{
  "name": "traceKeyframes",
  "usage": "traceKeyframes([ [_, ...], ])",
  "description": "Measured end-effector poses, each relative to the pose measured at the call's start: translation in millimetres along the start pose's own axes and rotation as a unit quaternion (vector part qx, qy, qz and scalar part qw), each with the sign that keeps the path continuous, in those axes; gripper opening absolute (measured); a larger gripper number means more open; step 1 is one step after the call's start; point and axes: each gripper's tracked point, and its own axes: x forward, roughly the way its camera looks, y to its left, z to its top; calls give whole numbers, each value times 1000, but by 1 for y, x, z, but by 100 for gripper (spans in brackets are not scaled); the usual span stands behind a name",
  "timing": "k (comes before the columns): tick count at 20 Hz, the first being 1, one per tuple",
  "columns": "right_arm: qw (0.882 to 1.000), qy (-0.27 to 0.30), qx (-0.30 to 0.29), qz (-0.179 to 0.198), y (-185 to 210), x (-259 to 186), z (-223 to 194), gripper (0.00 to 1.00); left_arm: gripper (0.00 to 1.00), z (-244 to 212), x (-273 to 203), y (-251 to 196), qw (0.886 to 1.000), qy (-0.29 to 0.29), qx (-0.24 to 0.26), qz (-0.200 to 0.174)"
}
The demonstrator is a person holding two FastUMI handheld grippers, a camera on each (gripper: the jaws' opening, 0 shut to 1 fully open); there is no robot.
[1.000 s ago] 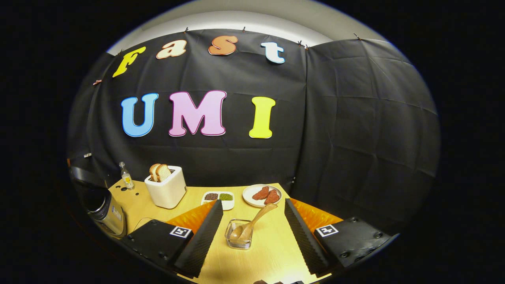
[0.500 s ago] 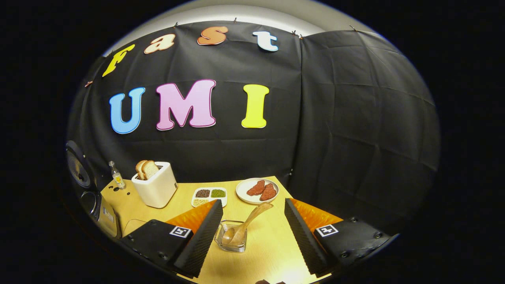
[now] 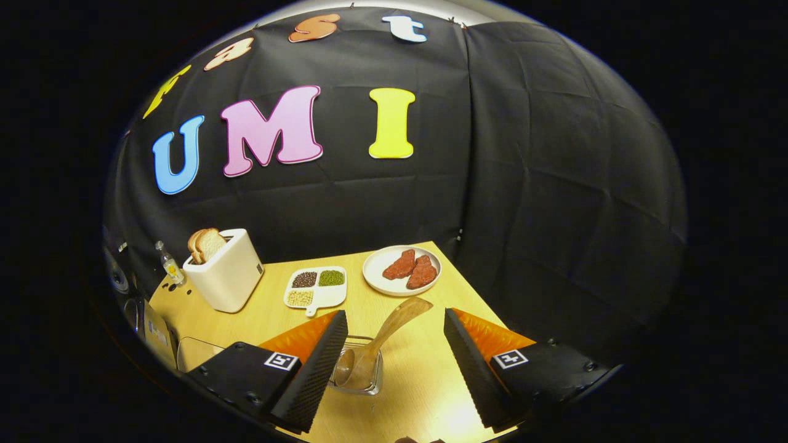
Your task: Close the left gripper, press the button to open the rice cooker; take a wooden spoon from the chopstick holder with the right hand, scoop a spoonful of rice and pour it into the rice cooker, then put the wooden spoon back into the chopstick holder.
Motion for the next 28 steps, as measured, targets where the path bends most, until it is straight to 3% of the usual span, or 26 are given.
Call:
traceKeyframes([
  [6, 996, 57, 52, 34, 10, 45, -37, 99, 98, -32, -10, 2, 998, 43, -18, 44],
  [9, 995, 57, 75, 41, 12, 69, -40, 99, 99, -50, -19, -6, 996, 68, -14, 52],
  [10, 995, 55, 80, 39, 11, 75, -40, 91, 99, -55, -21, -9, 996, 73, -12, 53],
  [11, 994, 55, 88, 38, 11, 80, -40, 77, 99, -58, -24, -12, 995, 78, -10, 54],
  [13, 991, 74, 109, 38, 11, 88, -49, 67, 99, -62, -27, -19, 995, 82, -7, 53],
  [15, 986, 97, 128, 39, 14, 93, -60, 48, 99, -65, -29, -25, 995, 83, -6, 52],
  [16, 985, 98, 135, 39, 15, 95, -59, 45, 99, -68, -31, -27, 995, 83, -6, 51],
  [17, 986, 97, 134, 36, 15, 94, -58, 27, 99, -69, -31, -28, 995, 85, -7, 51],
  [19, 985, 94, 133, 48, 21, 88, -54, 27, 99, -73, -34, -30, 995, 86, -10, 50],
  [22, 987, 89, 121, 64, 31, 78, -48, 17, 99, -75, -39, -30, 995, 84, -12, 49],
  [28, 993, 14, 70, 97, 47, 34, 17, 14, 99, -66, -52, -33, 998, 57, 13, 32],
])
